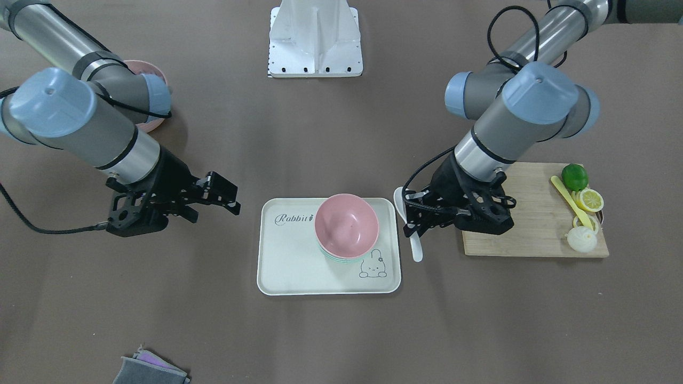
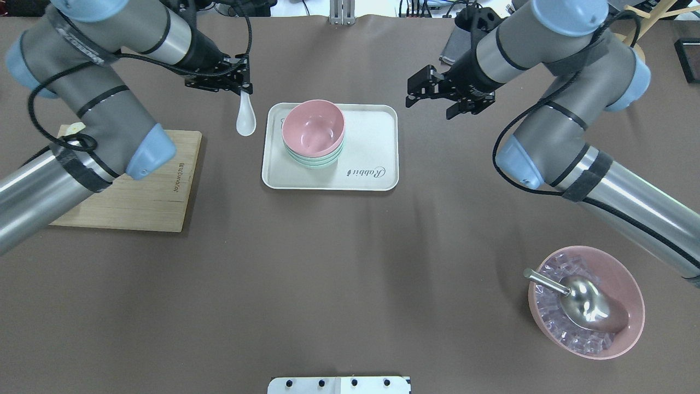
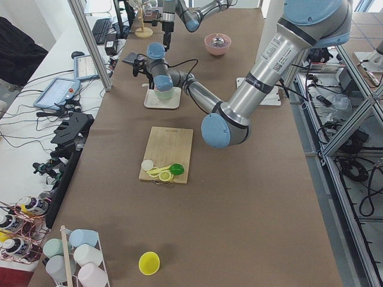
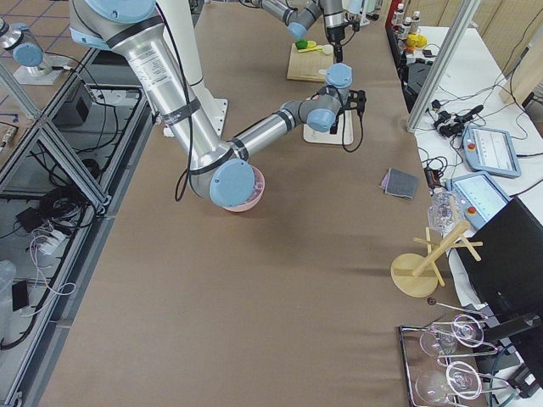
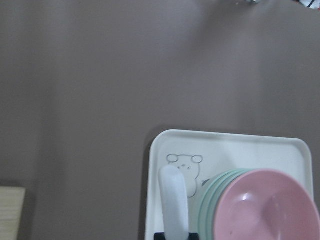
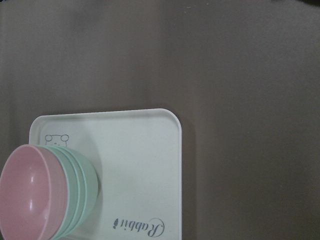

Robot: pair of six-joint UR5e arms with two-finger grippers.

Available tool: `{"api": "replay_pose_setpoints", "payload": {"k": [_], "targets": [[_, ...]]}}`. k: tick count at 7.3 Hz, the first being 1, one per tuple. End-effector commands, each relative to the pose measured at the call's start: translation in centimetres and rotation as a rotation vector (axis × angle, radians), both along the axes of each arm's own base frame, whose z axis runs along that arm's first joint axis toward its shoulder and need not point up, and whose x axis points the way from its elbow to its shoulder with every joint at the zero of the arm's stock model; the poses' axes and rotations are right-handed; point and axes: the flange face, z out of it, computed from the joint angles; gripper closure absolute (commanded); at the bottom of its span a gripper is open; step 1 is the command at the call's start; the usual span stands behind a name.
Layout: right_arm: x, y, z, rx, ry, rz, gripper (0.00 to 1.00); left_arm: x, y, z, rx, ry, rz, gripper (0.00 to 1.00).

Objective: Stack pink bowl on green and place spoon
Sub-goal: 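Lower the white spoon into the pink bowl with the left gripper and release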

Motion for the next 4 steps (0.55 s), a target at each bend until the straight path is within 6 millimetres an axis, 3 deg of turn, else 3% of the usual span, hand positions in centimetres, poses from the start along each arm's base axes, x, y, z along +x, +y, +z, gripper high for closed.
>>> {"api": "replay_pose_setpoints", "payload": {"k": [1,2,4], "targets": [[2.5,-0.6,1.7,-0.008,0.005,0.002,0.00,5.7,1.1,-2.2,0.037,0.043,-0.051,1.00],[3.7,-1.0,2.5,-0.021,0.005,0.009,0.00,6.9,2.3,-2.6,0.026,0.057,-0.036,1.00],[4.2,-1.1,3.0,-0.028,0.009,0.014,0.00,7.3,3.1,-3.3,0.010,0.078,-0.034,1.00]]}}
